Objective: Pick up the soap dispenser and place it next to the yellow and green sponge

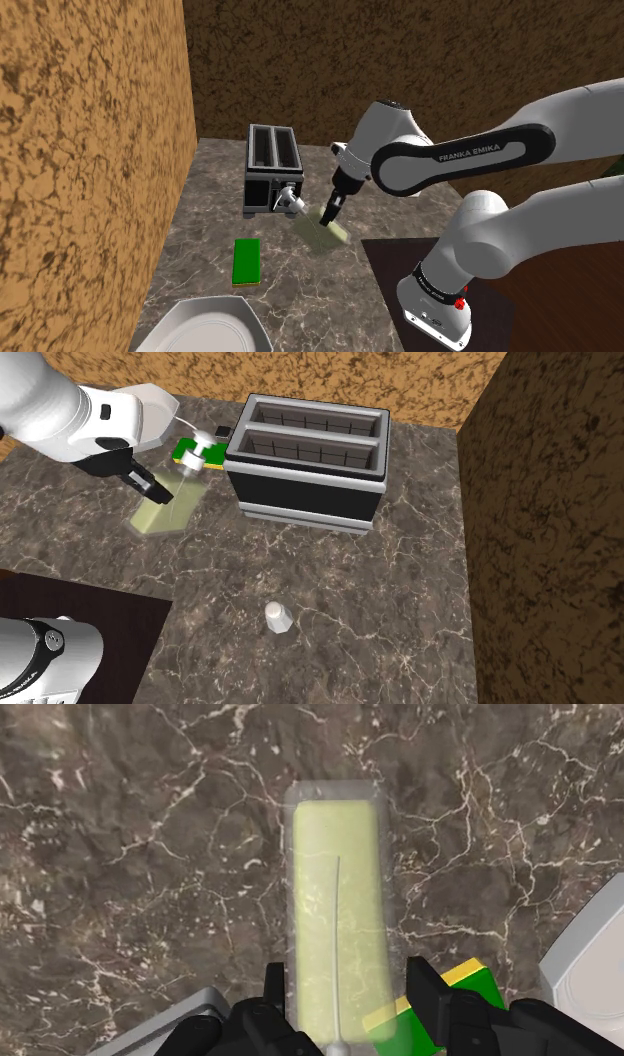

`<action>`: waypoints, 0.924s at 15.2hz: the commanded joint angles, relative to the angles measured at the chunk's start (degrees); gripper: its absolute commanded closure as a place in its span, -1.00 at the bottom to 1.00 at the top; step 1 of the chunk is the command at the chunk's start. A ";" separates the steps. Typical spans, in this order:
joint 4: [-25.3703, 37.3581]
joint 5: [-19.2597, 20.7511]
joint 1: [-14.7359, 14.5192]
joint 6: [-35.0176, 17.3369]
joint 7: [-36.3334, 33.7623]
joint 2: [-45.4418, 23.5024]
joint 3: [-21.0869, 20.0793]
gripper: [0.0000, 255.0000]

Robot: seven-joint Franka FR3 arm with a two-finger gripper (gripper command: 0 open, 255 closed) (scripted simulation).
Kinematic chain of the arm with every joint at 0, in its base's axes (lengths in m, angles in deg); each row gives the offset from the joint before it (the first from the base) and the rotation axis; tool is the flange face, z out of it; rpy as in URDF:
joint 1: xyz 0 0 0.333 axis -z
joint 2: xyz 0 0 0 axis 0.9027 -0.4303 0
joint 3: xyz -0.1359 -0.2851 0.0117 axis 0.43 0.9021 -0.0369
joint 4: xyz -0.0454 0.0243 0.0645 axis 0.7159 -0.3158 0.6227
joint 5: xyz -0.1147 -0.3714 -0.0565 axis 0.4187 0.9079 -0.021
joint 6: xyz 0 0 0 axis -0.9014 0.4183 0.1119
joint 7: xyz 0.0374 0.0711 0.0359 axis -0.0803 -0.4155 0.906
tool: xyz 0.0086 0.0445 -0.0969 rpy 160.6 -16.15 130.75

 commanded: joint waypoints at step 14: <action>-2.53 -1.61 -0.82 -6.10 0.98 -3.79 -0.58 -1.00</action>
